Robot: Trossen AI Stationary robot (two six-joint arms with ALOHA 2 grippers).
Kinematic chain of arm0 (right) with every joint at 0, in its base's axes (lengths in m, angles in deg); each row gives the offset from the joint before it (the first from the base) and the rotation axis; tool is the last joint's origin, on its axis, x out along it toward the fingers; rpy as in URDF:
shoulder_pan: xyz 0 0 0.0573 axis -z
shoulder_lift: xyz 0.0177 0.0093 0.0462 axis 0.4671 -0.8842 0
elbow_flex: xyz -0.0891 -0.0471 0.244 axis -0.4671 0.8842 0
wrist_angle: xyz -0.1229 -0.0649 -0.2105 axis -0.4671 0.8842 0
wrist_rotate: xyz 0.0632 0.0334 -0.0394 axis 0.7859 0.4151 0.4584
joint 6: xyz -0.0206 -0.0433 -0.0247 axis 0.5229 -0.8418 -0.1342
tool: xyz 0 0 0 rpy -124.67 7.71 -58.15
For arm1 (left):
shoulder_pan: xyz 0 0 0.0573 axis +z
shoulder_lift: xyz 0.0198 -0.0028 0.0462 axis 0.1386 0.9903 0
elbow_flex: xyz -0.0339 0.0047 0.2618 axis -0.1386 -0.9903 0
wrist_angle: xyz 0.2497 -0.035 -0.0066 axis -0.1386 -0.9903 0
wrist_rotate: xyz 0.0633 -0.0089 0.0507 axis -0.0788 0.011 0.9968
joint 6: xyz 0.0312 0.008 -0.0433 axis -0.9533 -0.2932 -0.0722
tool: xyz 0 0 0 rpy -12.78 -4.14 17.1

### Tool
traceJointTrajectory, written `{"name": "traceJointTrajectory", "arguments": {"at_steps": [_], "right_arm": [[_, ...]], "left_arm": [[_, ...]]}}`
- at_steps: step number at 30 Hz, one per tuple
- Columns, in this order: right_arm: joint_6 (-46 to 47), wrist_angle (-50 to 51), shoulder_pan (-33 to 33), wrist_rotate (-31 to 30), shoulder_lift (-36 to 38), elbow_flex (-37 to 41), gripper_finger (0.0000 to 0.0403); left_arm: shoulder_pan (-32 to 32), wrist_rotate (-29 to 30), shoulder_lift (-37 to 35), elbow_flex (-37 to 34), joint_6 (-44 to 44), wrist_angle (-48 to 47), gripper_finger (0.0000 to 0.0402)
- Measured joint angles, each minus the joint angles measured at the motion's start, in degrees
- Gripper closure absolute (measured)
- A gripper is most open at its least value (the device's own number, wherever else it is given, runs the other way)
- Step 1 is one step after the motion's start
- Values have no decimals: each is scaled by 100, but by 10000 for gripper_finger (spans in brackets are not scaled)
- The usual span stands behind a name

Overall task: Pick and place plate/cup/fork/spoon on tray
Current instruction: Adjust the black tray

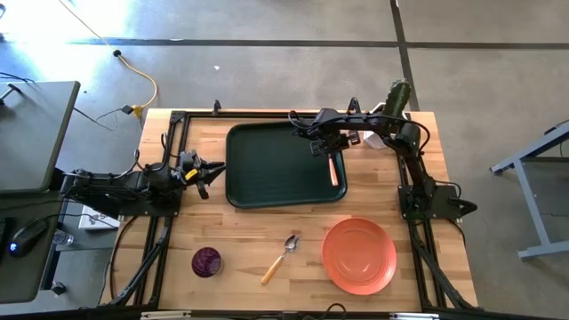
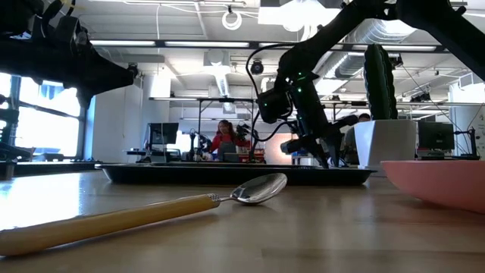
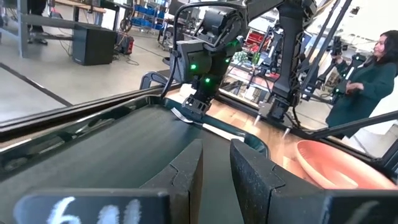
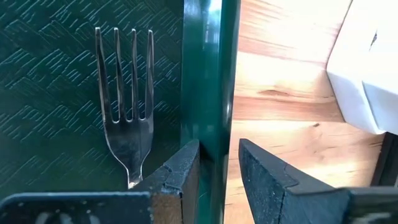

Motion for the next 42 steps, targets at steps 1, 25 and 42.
{"name": "traceJointTrajectory", "arguments": {"at_steps": [1, 25, 42], "right_arm": [[0, 9, 0, 0, 0, 0, 300], [94, -330, -243, -83, 1329, -2, 300], [-351, -1720, -555, -99, 2846, -9, 300]], "left_arm": [[0, 0, 0, 0, -41, 0, 330], [27, 494, 1327, 1085, 1204, -2534, 330], [1462, -1219, 3160, 2043, 2469, -3715, 330]]}}
